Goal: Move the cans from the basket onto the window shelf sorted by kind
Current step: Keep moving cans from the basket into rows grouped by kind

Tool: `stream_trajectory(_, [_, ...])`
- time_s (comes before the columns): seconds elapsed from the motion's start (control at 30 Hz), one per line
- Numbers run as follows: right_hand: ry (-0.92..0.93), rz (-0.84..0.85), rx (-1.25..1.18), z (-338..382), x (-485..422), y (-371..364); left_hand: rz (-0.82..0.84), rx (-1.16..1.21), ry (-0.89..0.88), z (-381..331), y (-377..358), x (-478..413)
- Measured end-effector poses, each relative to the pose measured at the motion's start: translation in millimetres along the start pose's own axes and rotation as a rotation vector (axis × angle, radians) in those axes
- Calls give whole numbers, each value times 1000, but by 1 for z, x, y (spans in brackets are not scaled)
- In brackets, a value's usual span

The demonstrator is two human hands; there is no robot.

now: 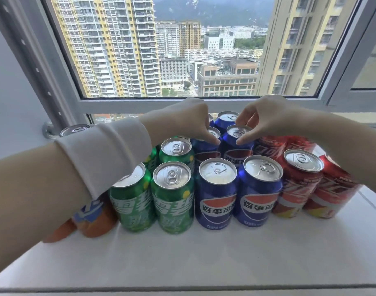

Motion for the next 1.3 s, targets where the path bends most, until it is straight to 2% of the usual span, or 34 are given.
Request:
stream_trajectory(0.6, [37, 48, -73, -1, 28, 0, 41, -111, -60, -23, -8, 11])
stream_trajectory(0.77, [11, 136, -107, -5, 24, -3, 82, -86, -25, -17, -6, 12])
stream_trajectory(0.87, [4, 39, -106, -9, 9, 13, 14, -13, -14, -7, 10, 2])
stream_trajectory(0.97, [-2, -62, -12, -10, -18, 19, -32, -98, -6, 11, 15, -17])
stream_trajectory(1.1, [-3, 42, 116, -4, -50, -6, 74, -135, 102, 37, -2, -39])
stream_trajectory(1.3, [3, 30, 74, -3, -64, -8, 57, -17, 99, 41, 1, -47])
Point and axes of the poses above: each hand's wrist, its own x-axis away from the middle knuckle, its own y-axis out of the back of the hand, z = x × y, the point moved 10 cm from there along -x, towards the middle knuckle, and after that the axes turned 8 degrees about x, right-handed, at the moved point
